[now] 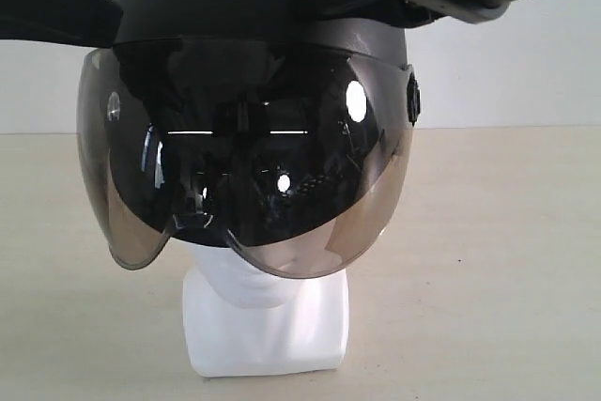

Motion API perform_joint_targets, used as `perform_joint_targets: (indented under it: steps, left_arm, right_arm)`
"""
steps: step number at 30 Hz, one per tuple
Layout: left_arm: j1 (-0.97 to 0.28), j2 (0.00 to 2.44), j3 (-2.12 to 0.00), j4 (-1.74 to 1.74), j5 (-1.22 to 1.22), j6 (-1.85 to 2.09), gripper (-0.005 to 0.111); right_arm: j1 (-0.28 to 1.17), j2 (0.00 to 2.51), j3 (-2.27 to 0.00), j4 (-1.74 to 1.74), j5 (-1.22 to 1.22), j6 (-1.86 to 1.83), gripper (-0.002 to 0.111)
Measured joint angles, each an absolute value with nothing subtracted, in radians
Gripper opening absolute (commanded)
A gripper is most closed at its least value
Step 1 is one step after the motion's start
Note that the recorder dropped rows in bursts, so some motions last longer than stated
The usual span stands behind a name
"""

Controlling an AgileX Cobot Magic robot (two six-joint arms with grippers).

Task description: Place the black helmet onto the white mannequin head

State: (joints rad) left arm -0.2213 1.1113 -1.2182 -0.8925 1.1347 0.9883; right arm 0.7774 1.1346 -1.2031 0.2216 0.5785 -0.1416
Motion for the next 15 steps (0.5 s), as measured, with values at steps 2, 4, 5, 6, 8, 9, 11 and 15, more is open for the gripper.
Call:
perform_joint_targets:
  steps: [2,4,5,6,8,9,11,15]
  left_arm:
    - [-0.221,1.111,-1.218,-0.892,1.133,0.988,0.004]
    - [-0.221,1.111,-1.218,-0.892,1.143,0.988,0.004]
    - [-0.221,1.111,-1.218,-0.892,1.150,0.988,0.004]
    - [-0.221,1.111,-1.218,-0.892,1.159,0.986,0.004]
    - [-0.221,1.111,-1.218,-0.892,1.193,0.979,0.004]
    - [-0.221,1.111,-1.217,-0.892,1.207,0.977,0.004]
    - [-0.221,1.111,-1.198,-0.892,1.214,0.971,0.004]
    - [-0.221,1.111,-1.160,-0.901,1.222,0.969,0.004]
  right_arm:
    - [0.777,1.137,-1.203,0.221,0.578,-0.139,0.000]
    - [0.777,1.137,-1.203,0.221,0.579,-0.132,0.000]
    - [0.777,1.139,-1.204,0.221,0.585,-0.127,0.000]
    - [0.777,1.139,-1.205,0.219,0.592,-0.123,0.000]
    - [0.777,1.139,-1.205,0.221,0.630,-0.113,0.000]
    - [0.777,1.139,-1.205,0.223,0.642,-0.107,0.000]
    - [0.777,1.139,-1.209,0.223,0.654,-0.094,0.000]
    - [0.777,1.139,-1.210,0.223,0.677,-0.082,0.000]
